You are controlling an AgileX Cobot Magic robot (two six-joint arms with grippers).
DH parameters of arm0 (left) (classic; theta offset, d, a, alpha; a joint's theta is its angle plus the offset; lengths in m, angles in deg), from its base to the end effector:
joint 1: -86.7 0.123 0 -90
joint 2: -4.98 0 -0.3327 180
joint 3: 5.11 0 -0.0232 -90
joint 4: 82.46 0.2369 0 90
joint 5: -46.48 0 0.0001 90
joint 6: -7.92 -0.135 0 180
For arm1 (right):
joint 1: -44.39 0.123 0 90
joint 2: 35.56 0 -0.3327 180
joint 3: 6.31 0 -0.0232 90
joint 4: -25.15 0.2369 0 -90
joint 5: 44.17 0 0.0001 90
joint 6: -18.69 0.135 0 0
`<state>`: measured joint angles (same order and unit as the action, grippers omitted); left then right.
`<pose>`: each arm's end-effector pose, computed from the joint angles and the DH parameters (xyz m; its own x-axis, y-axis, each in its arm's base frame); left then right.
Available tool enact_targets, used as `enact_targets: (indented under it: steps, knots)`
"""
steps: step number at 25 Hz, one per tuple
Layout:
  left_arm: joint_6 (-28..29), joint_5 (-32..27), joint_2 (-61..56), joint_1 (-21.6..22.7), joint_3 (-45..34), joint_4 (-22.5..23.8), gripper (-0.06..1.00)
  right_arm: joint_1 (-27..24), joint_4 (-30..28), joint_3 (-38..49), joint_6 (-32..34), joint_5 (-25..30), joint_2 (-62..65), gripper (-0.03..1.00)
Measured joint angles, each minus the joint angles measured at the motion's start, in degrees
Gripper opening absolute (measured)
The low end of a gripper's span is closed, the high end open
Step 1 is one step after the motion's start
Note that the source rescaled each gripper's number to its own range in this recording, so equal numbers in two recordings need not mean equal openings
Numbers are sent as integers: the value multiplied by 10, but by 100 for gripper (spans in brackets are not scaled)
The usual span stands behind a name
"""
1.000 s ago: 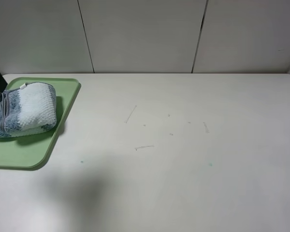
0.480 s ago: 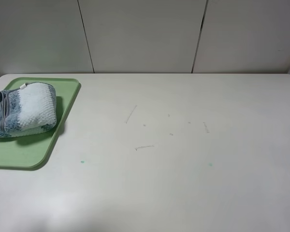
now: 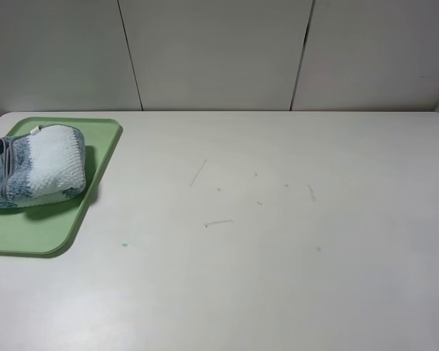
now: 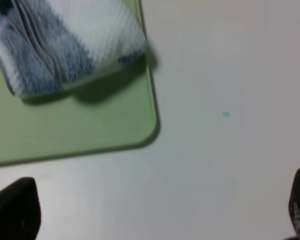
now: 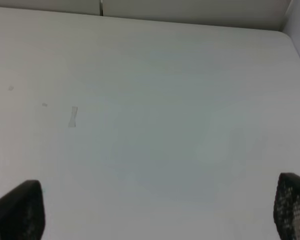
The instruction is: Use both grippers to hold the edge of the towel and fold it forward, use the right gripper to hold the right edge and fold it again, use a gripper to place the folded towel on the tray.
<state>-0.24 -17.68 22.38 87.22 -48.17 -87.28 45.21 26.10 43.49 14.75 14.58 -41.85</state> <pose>-0.0119 -0.0103 0.2831 -0.5582 0.1001 -0.8237 0.1128 0.9926 0.0443 -0.0246 0.0016 0.2541 -0.4176 -0.0661 -0.9062 -0.0524 0.9974 -0.0486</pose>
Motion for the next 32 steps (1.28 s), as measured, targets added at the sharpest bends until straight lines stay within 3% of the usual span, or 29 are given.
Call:
enact_targets:
  steps: [7,32]
  knots:
    - [-2,24,-105,0,-64,0,100,0,0,0,0,0,0,100]
    - [-6,33,-112,0,-66,2,100,0,0,0,0,0,0,100]
